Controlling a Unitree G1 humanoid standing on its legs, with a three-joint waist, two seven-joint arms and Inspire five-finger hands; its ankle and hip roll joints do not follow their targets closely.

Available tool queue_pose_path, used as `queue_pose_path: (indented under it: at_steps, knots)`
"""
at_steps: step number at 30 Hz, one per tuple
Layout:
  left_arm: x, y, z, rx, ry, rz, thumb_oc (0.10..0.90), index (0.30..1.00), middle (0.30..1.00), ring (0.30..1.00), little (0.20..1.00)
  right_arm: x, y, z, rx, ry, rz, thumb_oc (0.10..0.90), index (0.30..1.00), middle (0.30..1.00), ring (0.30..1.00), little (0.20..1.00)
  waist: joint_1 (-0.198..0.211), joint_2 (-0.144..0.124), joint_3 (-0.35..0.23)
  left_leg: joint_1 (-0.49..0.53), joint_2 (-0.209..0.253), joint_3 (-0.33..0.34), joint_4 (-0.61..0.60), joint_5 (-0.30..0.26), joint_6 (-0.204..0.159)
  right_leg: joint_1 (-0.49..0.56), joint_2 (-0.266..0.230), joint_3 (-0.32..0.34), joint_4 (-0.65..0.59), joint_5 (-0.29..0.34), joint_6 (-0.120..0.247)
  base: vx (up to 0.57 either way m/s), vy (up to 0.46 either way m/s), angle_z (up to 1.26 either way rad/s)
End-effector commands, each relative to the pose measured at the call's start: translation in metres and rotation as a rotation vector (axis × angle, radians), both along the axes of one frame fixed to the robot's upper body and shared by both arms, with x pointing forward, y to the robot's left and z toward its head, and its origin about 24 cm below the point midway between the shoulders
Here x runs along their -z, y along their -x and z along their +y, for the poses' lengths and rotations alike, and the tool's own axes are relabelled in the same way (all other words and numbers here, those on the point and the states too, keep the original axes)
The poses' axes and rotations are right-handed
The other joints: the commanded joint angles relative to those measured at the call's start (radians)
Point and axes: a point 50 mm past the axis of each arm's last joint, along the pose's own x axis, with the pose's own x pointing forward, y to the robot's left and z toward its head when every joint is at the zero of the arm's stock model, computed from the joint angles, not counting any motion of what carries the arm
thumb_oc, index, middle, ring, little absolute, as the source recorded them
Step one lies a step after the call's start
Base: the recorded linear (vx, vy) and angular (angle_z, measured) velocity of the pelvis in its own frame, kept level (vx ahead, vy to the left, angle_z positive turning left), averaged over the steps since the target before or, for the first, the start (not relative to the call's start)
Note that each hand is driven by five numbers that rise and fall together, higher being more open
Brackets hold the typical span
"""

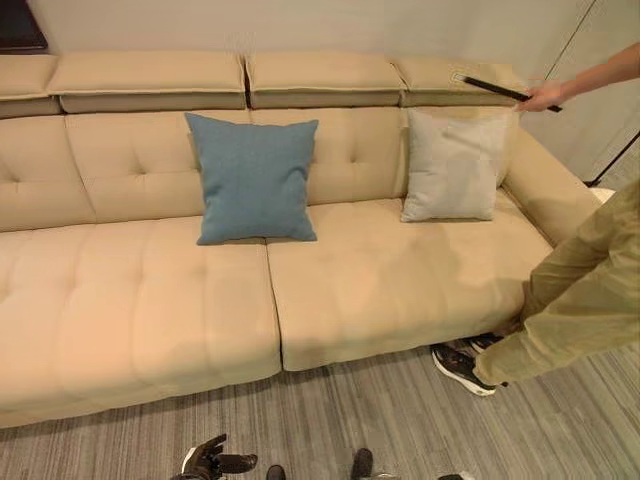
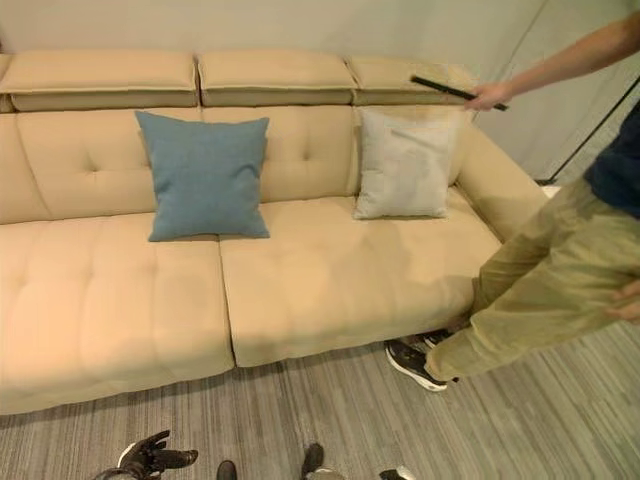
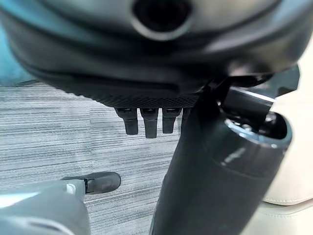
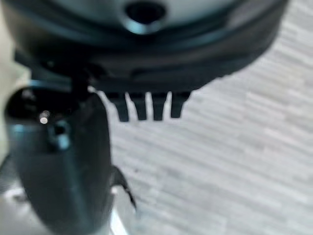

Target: Pick up all the scattered cushions and arrange them neatly on the sofa.

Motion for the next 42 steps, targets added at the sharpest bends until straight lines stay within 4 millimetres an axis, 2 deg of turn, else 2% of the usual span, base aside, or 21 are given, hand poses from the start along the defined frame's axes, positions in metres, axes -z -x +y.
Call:
queue_pose_path:
  at_steps: [1, 8, 16, 19, 31, 42]
  knots:
    - [-0.003, -0.013, -0.002, 0.025, -0.008, -0.051, 0.8, 0.9, 0.9, 0.9, 0.9, -0.006, -0.029, 0.003, -0.046, 0.001, -0.082, 0.8, 0.9, 0.9, 0.9, 0.9, 0.006, -0.003, -0.022, -0.079, -0.022, -0.056, 0.041, -0.093, -0.027, -0.027, 0.011, 0.024, 0.028, -0.068, 0.034, 0.03, -0.085, -0.09]
    - [0.001, -0.009, -0.015, 0.045, 0.016, -0.032, 0.8, 0.9, 0.9, 0.9, 0.9, -0.009, -0.035, 0.001, -0.03, 0.003, -0.118, 0.8, 0.9, 0.9, 0.9, 0.9, -0.007, 0.003, -0.048, -0.048, -0.008, -0.056, 0.014, -0.081, -0.045, 0.018, 0.053, 0.062, -0.058, -0.057, 0.026, 0.02, -0.088, -0.1]
    - [0.001, -0.012, -0.021, 0.066, 0.029, -0.035, 0.8, 0.9, 0.9, 0.9, 0.9, -0.007, -0.026, -0.002, -0.015, 0.01, -0.086, 0.8, 0.9, 0.9, 0.9, 0.9, -0.013, 0.017, -0.059, -0.018, 0.003, -0.058, -0.019, -0.068, -0.058, 0.061, 0.079, 0.074, -0.112, -0.057, 0.021, 0.02, -0.049, -0.03]
    - [0.003, -0.007, -0.022, 0.067, 0.036, -0.021, 0.8, 0.9, 0.9, 0.9, 0.9, -0.005, -0.019, -0.003, -0.004, 0.016, -0.064, 0.8, 0.9, 0.9, 0.9, 0.9, -0.012, 0.021, -0.061, -0.005, 0.007, -0.059, -0.026, -0.068, -0.061, 0.081, 0.089, 0.078, -0.127, -0.064, 0.019, 0.0, 0.0, 0.0]
    - [0.008, 0.011, -0.022, 0.035, 0.044, 0.029, 0.8, 0.9, 0.9, 0.9, 0.9, -0.005, -0.017, -0.002, -0.019, 0.017, -0.065, 0.8, 0.9, 0.9, 0.9, 0.9, 0.008, 0.013, -0.062, 0.012, 0.004, -0.071, -0.038, -0.07, -0.06, 0.096, 0.094, 0.08, -0.128, -0.069, 0.02, 0.0, 0.007, 0.0]
    - [0.008, 0.013, -0.02, 0.023, 0.04, 0.033, 0.8, 0.9, 0.9, 0.9, 0.9, -0.004, -0.019, 0.002, -0.036, 0.01, -0.063, 0.8, 0.9, 0.9, 0.9, 0.9, 0.018, 0.006, -0.057, 0.009, -0.006, -0.086, -0.034, -0.072, -0.052, 0.09, 0.088, 0.086, -0.119, -0.061, 0.022, -0.02, 0.026, 0.0]
